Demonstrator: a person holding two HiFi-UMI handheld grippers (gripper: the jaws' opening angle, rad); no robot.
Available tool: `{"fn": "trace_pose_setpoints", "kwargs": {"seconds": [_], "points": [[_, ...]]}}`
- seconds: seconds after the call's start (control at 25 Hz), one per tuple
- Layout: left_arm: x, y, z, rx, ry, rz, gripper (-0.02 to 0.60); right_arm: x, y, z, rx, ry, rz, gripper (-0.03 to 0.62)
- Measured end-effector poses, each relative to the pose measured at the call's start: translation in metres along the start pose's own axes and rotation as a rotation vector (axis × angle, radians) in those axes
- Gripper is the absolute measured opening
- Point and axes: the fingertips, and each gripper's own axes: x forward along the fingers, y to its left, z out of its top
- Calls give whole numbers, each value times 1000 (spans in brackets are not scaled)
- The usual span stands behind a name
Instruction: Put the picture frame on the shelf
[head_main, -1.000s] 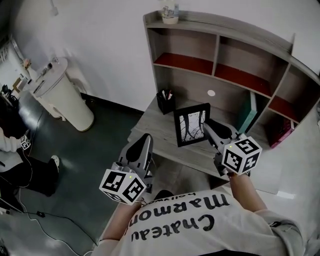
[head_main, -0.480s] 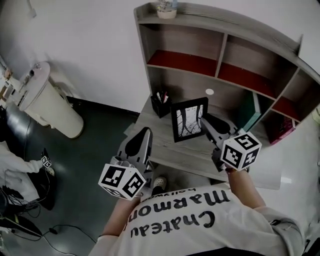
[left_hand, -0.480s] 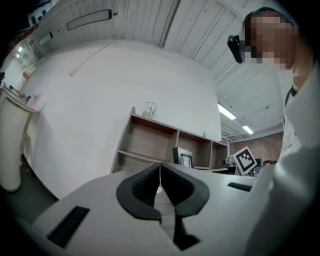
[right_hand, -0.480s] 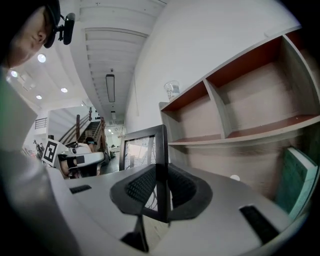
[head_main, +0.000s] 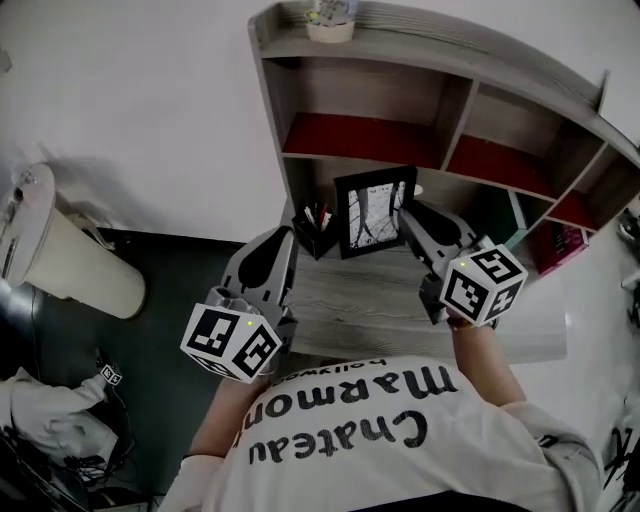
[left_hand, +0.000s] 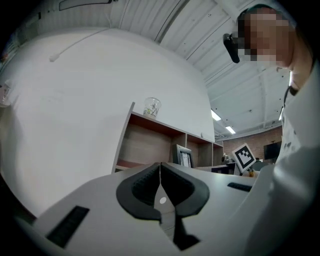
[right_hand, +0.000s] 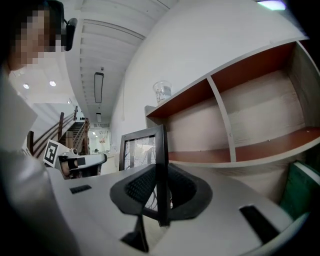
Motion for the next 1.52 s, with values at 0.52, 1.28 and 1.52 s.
{"fn": "trace_pose_setpoints", "kwargs": {"seconds": [0.52, 1.28, 1.52], "points": [[66, 44, -2, -35, 16, -218, 21, 31, -16, 57, -206, -7, -147, 78], [97, 52, -13, -79, 41, -290, 21, 101, -48, 77, -532, 278, -220, 78], [97, 54, -13, -84, 44, -275, 21, 117, -59, 72, -588, 334, -252, 78]]}}
